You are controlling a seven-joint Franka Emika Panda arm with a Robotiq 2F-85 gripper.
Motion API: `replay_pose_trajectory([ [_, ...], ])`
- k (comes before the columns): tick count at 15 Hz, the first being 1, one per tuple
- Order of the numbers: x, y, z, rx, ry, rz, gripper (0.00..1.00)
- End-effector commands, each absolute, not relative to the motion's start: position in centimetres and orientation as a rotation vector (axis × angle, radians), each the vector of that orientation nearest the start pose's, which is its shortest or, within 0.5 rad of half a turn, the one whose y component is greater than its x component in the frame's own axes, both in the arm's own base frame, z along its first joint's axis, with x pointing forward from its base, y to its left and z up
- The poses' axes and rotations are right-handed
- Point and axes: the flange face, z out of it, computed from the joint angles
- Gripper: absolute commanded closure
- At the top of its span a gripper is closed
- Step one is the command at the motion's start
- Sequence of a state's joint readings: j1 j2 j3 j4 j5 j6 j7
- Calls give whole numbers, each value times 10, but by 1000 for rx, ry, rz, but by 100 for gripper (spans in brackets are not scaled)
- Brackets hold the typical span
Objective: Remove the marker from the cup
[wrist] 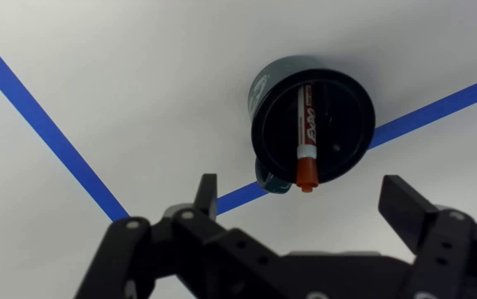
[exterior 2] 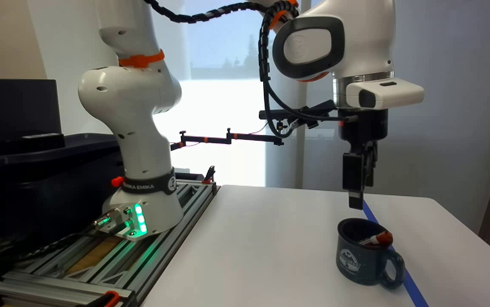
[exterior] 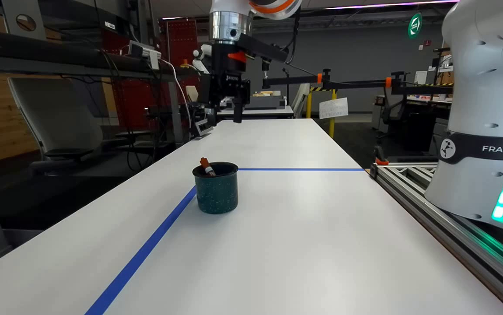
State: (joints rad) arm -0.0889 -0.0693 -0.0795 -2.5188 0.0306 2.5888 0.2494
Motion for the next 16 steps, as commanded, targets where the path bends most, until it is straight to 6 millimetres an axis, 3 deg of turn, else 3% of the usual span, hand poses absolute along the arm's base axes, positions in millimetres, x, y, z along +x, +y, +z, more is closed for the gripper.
replay_pose_trajectory([
  [1, 471, -78, 302, -3021, 698, -218, 0],
  [8, 486, -78, 276, -3025, 704, -312, 0],
  [9, 487, -77, 273, -3022, 705, -322, 14],
  [11, 491, -75, 267, -3020, 705, -339, 27],
  [13, 494, -72, 263, -3016, 699, -355, 35],
  [16, 499, -67, 258, -3010, 692, -372, 36],
])
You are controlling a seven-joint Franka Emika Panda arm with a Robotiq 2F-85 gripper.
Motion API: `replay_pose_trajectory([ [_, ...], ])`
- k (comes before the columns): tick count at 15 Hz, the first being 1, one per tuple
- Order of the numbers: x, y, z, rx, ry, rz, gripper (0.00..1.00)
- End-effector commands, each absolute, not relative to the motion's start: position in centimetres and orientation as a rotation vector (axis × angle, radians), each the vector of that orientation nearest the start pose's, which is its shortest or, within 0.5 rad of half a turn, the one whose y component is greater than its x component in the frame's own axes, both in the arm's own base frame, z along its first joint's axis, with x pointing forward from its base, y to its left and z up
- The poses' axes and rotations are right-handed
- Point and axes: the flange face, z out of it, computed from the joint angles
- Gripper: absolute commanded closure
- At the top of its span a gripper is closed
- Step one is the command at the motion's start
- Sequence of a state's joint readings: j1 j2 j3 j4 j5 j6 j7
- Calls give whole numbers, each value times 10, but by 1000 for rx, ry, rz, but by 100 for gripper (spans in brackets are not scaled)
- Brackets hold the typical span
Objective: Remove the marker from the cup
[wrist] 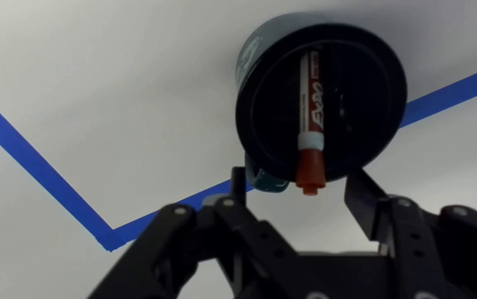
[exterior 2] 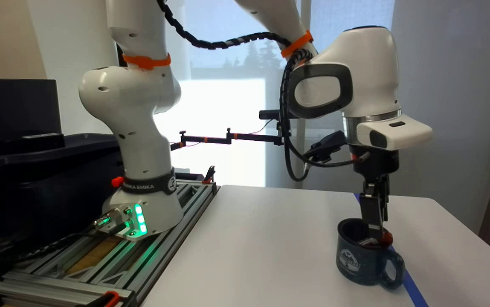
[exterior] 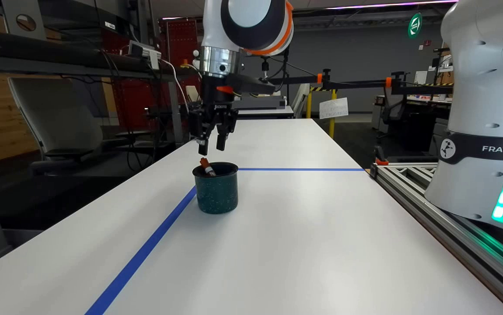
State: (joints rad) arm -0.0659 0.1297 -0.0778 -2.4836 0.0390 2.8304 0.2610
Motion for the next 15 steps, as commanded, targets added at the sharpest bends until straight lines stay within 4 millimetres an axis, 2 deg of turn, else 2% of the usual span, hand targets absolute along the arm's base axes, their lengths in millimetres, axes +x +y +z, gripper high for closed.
replay_pose_trajectory([
  [1, 500, -65, 257, -3007, 691, -374, 34],
  [4, 503, -61, 254, -3005, 683, -377, 36],
  [8, 506, -60, 251, -3006, 679, -389, 53],
  [9, 507, -61, 250, -3007, 679, -390, 51],
  [10, 508, -62, 249, -3007, 681, -392, 63],
  [11, 508, -63, 248, -3008, 681, -396, 60],
  [13, 509, -66, 245, -3012, 686, -393, 67],
  [14, 509, -67, 244, -3013, 688, -391, 63],
  [15, 510, -68, 242, -3014, 690, -391, 66],
])
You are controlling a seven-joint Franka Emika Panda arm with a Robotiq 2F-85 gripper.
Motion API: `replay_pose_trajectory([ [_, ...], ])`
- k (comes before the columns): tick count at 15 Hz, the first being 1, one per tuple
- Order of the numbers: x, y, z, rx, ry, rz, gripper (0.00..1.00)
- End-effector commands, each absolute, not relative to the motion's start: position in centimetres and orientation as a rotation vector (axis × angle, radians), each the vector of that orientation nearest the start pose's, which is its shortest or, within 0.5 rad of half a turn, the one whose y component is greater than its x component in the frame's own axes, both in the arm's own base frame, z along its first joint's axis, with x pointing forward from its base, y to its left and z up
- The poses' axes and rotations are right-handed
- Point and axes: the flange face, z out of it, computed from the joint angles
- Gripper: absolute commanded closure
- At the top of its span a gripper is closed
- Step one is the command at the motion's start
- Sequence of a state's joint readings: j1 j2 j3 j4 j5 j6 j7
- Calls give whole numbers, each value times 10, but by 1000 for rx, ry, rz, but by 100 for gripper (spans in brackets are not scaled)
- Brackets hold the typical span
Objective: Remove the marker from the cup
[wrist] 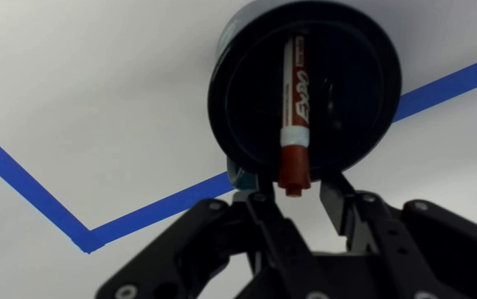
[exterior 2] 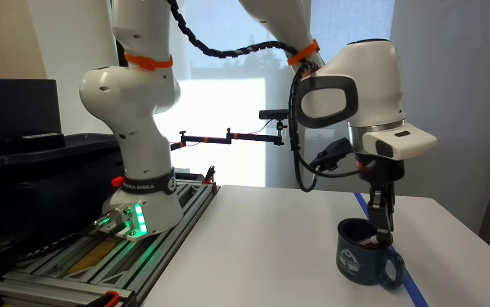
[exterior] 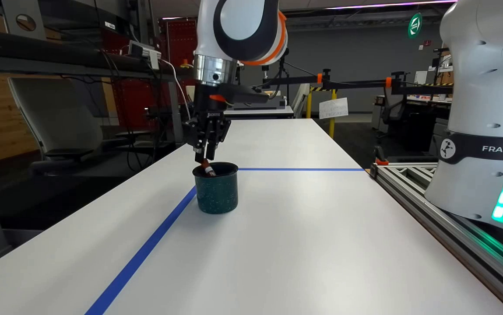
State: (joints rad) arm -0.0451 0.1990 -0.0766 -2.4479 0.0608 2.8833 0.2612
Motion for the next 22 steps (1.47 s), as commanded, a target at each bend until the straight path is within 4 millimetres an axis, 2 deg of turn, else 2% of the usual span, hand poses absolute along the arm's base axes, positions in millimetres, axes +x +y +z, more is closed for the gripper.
replay_pose_trajectory([
  [1, 510, -69, 241, -3014, 690, -389, 81],
  [2, 510, -69, 240, -3015, 688, -388, 90],
  [3, 510, -69, 239, -3016, 684, -387, 90],
  [4, 511, -69, 238, -3018, 679, -386, 99],
  [8, 508, -65, 248, -3012, 680, -357, 95],
  [12, 493, -64, 280, -3023, 656, -241, 95],
  [17, 483, -75, 340, -3026, 638, -177, 95],
  [20, 484, -99, 372, -3079, 628, -154, 95],
  [22, 487, -119, 383, -3121, 637, -111, 95],
])
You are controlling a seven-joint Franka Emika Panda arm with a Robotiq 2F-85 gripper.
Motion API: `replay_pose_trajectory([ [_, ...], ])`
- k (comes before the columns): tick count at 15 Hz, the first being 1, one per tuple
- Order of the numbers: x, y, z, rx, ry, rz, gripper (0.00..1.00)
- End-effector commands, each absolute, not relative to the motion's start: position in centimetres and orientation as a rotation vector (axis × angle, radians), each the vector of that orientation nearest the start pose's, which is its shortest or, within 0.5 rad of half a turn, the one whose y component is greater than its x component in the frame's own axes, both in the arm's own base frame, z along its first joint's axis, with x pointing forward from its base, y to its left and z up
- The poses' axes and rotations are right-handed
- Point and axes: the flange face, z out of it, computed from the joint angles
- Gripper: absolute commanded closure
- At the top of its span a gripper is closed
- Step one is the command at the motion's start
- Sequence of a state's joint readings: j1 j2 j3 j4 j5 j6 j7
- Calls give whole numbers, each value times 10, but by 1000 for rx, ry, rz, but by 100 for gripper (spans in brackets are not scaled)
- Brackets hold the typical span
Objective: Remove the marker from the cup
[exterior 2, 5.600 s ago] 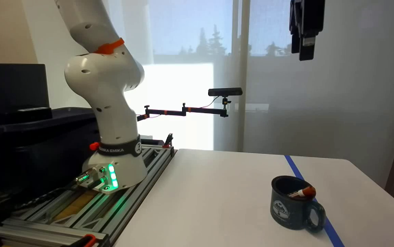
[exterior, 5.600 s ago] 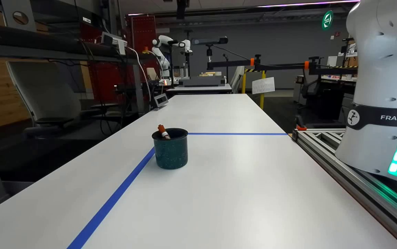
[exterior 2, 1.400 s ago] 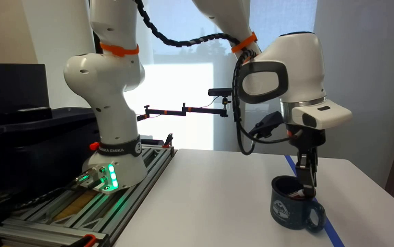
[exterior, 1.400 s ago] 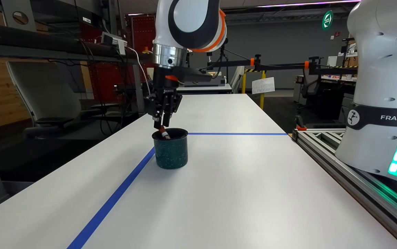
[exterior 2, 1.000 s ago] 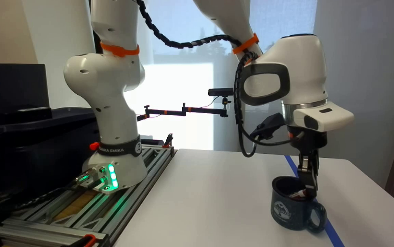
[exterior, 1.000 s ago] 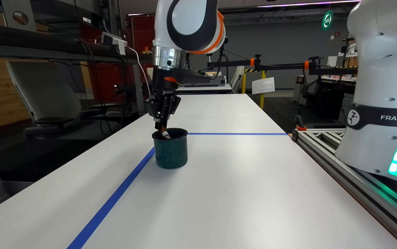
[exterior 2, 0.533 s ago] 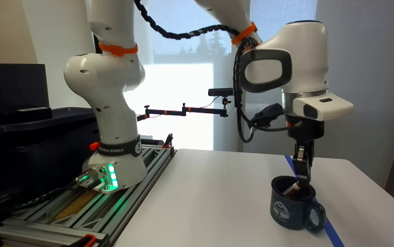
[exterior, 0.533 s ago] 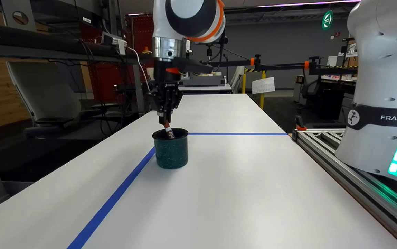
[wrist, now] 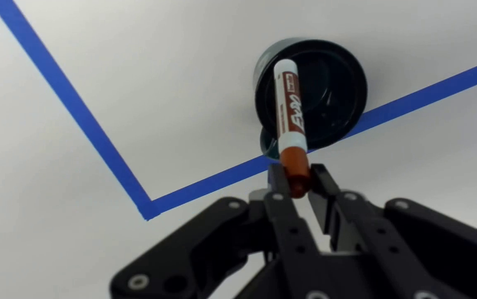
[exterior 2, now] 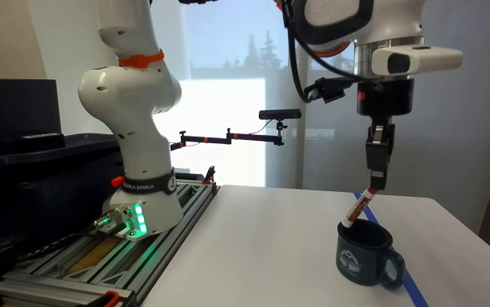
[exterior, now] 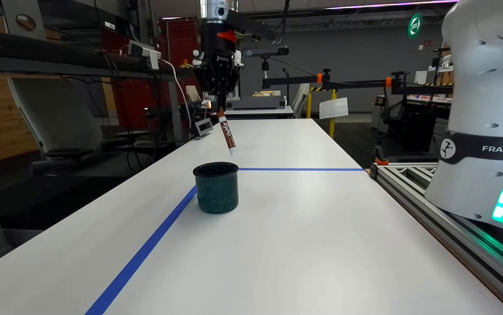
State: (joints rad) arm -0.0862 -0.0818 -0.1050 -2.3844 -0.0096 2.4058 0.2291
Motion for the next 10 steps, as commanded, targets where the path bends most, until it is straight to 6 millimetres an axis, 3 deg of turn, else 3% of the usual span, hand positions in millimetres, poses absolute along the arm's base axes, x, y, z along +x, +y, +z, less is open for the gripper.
replay_pose_trajectory([
  [1, 488, -129, 383, -3141, 647, -74, 95],
  [3, 488, -146, 377, -3172, 659, 9, 95],
  [5, 485, -159, 357, -3181, 656, 109, 95],
  [10, 479, -168, 292, -3142, 565, 336, 95],
])
